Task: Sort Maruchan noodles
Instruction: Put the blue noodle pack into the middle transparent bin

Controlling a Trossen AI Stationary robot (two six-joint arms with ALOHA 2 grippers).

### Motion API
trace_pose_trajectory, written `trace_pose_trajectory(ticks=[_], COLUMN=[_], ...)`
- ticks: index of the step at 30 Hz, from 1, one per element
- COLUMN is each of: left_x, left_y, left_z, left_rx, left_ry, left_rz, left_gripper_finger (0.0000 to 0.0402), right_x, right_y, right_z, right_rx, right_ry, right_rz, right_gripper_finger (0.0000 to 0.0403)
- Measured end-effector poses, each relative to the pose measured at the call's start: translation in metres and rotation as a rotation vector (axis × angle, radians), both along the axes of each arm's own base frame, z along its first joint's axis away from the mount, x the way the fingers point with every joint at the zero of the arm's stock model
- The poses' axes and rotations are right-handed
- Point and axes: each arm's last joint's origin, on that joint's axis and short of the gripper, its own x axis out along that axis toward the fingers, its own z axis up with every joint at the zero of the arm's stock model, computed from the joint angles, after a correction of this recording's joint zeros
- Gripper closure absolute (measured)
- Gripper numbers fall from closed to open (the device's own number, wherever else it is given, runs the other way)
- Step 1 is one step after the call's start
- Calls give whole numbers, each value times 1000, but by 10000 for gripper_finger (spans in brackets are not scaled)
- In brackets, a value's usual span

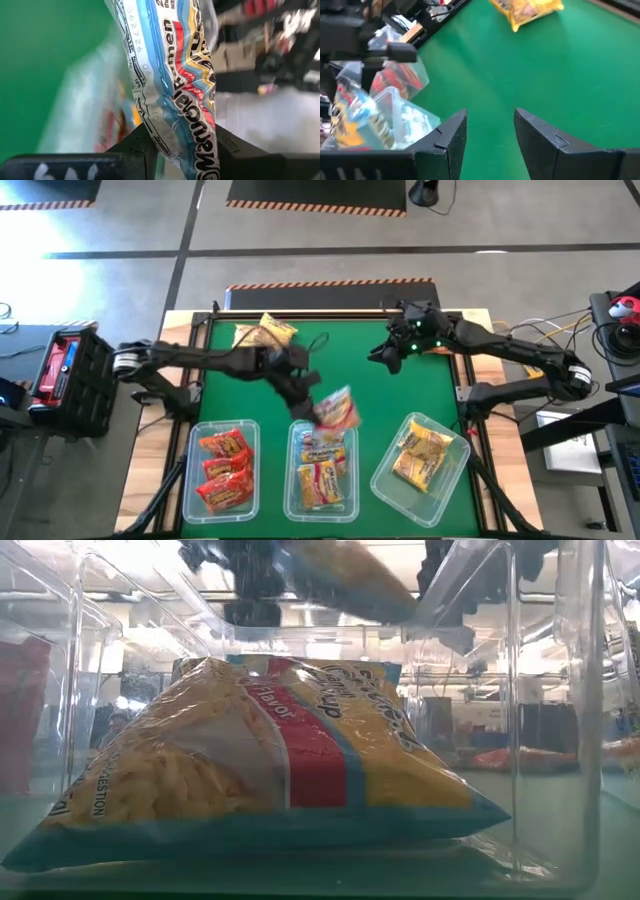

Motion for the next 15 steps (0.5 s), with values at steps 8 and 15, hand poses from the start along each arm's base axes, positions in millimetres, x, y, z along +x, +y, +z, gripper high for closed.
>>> trace_pose_trajectory(ticks=[8,15], left_x=[-25,-28], left_y=[-61,-94], left_z=[20,14], left_rx=[79,138], left_ry=[-25,-22], left_rz=[-113,-138], left_gripper_finger=[310,310], right_x=[14,19], right_y=[37,60], right_z=[-1,-2], right_rx=[5,-2], right_ry=[33,47], right_rz=[11,33], right_gripper_finger=[250,250])
